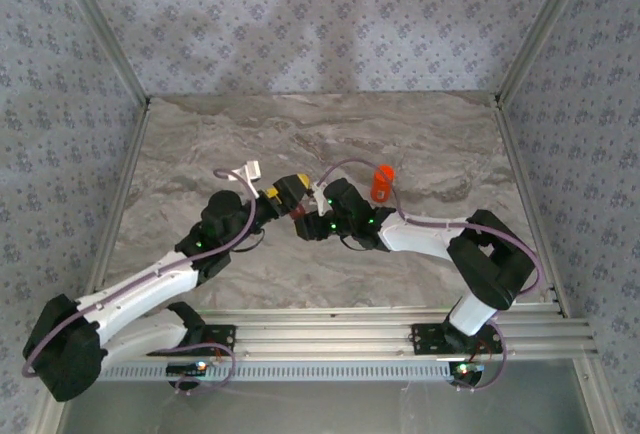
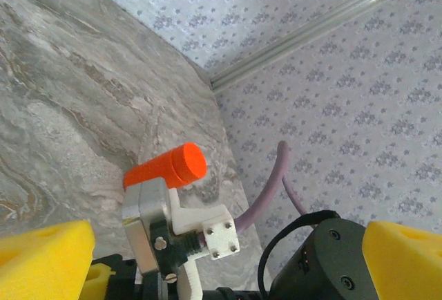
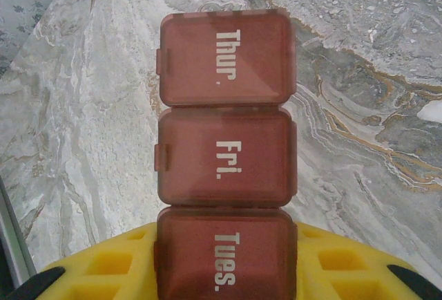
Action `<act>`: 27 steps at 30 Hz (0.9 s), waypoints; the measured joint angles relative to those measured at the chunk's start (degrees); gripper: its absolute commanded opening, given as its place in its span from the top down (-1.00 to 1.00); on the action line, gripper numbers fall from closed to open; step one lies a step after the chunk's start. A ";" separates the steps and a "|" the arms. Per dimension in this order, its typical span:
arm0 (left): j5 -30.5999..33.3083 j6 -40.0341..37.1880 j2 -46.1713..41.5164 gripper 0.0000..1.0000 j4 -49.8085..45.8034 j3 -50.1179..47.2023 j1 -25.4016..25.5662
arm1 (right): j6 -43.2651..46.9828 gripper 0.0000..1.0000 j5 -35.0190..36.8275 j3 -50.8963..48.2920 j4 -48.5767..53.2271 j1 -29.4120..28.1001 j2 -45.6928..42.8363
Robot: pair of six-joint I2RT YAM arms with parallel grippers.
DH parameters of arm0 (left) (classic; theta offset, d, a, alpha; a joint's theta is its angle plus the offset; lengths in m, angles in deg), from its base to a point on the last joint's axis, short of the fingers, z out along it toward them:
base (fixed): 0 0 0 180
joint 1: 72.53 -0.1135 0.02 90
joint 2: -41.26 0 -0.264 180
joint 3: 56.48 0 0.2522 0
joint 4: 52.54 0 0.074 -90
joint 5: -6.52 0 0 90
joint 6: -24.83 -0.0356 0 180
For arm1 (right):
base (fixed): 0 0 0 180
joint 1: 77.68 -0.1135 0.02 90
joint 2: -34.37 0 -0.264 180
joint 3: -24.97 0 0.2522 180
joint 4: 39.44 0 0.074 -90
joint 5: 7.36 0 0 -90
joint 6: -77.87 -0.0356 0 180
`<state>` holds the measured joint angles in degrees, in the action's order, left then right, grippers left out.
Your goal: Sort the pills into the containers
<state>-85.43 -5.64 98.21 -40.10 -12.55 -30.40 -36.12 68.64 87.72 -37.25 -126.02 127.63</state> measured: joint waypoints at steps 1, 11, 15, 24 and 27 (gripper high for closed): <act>0.66 0.13 -0.46 -0.98 -0.72 -0.26 0.00 | -0.02 0.63 -0.02 -0.04 0.00 0.09 0.00; 2.93 1.68 -0.13 -0.98 -5.18 -4.74 -0.87 | -0.22 0.62 -0.42 -0.44 0.04 1.40 -1.18; 2.89 1.68 1.09 -0.98 -5.11 -4.96 -1.36 | -0.24 0.62 -0.70 -0.44 0.04 1.38 -1.77; 2.38 1.64 4.20 -0.99 -3.80 -4.92 -2.01 | -0.22 0.62 -1.51 -0.42 0.17 0.63 -1.77; 1.95 1.64 5.07 -0.99 -3.23 -4.66 -2.05 | -0.22 0.62 -1.75 -0.42 0.20 0.42 -1.77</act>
<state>-83.49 -4.00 103.28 -43.34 -17.20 -32.46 -36.34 66.89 87.31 -37.06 -125.60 125.86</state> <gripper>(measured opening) 0.993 0.399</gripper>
